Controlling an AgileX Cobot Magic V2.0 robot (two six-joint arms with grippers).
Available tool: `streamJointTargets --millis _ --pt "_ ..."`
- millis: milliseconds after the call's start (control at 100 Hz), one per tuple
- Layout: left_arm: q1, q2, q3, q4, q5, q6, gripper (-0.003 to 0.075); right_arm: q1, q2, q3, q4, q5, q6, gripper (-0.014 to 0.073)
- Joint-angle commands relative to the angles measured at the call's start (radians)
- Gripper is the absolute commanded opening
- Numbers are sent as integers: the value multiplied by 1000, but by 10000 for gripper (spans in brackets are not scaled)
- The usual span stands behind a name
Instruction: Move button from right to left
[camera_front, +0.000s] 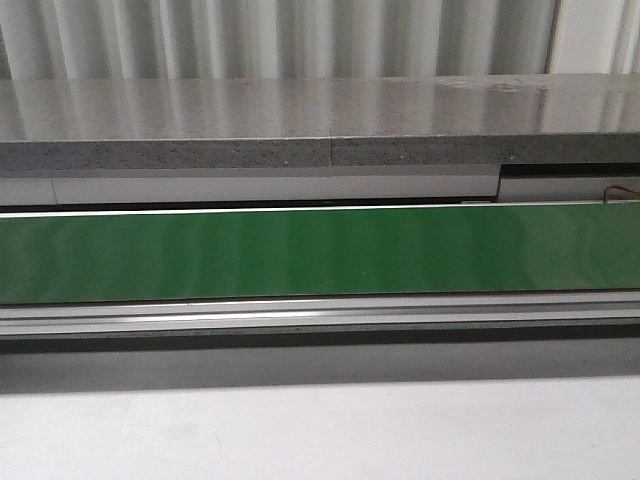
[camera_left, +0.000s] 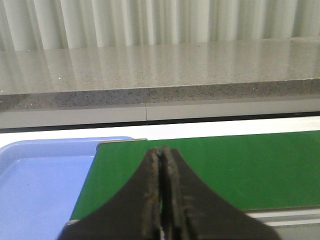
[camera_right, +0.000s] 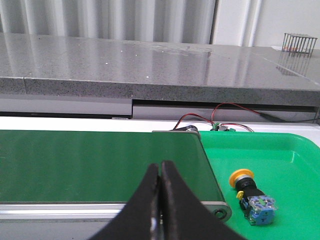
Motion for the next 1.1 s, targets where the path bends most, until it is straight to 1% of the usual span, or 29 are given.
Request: streamJointTargets --millis 0,580,630,730,850,1090 --pt "0 -32 39 -5 -75 -7 -20 -1 -20 -21 -2 -87 -9 -67" --pt "0 -32 39 -5 -75 -7 -20 -1 -20 -24 -3 -84 -9 -67" --pt "0 -32 39 -5 -75 -7 -20 -1 -20 -37 -3 -61 -9 -67" --pt "0 -32 39 -5 -75 -7 -20 -1 -20 -89 -3 43 -9 -67" --pt "0 -32 39 -5 -75 -7 -20 -1 3 -155 -7 121 -9 -65" --pt "0 -32 39 -5 -75 -7 -20 -1 137 -289 -11 229 -9 -65"
